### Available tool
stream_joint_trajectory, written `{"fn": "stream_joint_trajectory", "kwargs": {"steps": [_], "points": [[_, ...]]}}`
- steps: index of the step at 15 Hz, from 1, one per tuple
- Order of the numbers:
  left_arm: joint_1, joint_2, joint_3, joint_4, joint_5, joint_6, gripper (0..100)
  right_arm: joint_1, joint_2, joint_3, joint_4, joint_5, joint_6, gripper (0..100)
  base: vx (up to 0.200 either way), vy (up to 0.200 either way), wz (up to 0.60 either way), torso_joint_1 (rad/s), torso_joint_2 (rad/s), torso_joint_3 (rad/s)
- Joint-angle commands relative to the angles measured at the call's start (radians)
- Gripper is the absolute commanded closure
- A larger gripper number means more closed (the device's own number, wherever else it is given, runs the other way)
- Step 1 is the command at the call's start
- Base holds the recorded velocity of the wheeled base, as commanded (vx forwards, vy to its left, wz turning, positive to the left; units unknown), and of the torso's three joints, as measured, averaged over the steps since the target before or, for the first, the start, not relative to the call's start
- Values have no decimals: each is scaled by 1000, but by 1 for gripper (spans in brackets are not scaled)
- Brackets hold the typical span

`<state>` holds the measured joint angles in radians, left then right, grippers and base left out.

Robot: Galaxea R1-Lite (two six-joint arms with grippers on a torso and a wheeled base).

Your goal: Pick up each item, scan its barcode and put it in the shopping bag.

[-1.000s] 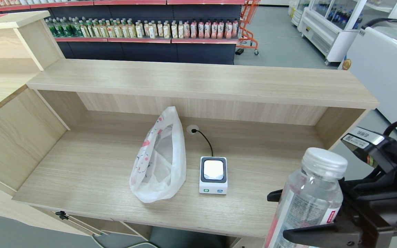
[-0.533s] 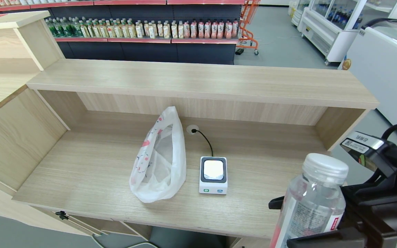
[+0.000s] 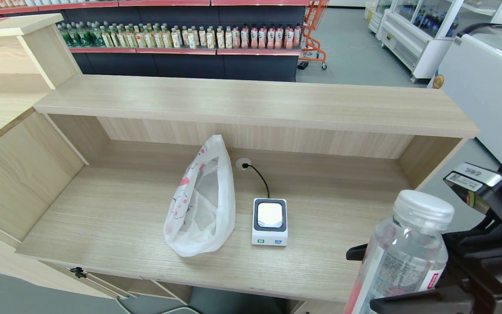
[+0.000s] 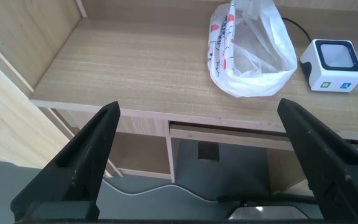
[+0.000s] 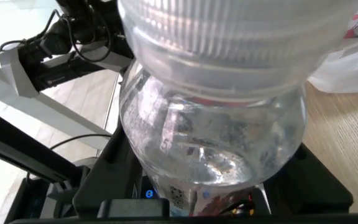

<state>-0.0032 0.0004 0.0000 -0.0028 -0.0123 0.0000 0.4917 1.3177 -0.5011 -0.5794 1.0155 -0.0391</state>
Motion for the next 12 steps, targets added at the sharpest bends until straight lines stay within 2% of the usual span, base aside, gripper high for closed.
{"fn": "stream_joint_trajectory", "kwargs": {"steps": [1,2,3,6,7,8,9,12], "points": [[0,1,0,0,0,0,0,-93,-17,7,0,-11,-90,100,0,0,0,0,0,0],[0,1,0,0,0,0,0,-159,-15,16,0,-77,-180,100,0,0,0,0,0,0],[0,1,0,0,0,0,0,-202,-6,19,1,-210,-268,100,0,0,0,0,0,0],[0,1,0,0,0,0,0,-220,-2,16,-31,-469,-429,100,0,0,0,0,0,0],[0,1,0,0,0,0,0,-220,-2,16,-37,-480,-438,100,0,0,0,0,0,0],[0,1,0,0,0,0,0,-219,14,27,-103,-568,-530,100,0,0,0,0,0,0],[0,1,0,0,0,0,0,-216,22,27,-120,-600,-627,100,0,0,0,0,0,0],[-1,1,0,0,0,0,0,-216,48,13,-129,-637,-805,100,0,0,0,0,0,0]]}}
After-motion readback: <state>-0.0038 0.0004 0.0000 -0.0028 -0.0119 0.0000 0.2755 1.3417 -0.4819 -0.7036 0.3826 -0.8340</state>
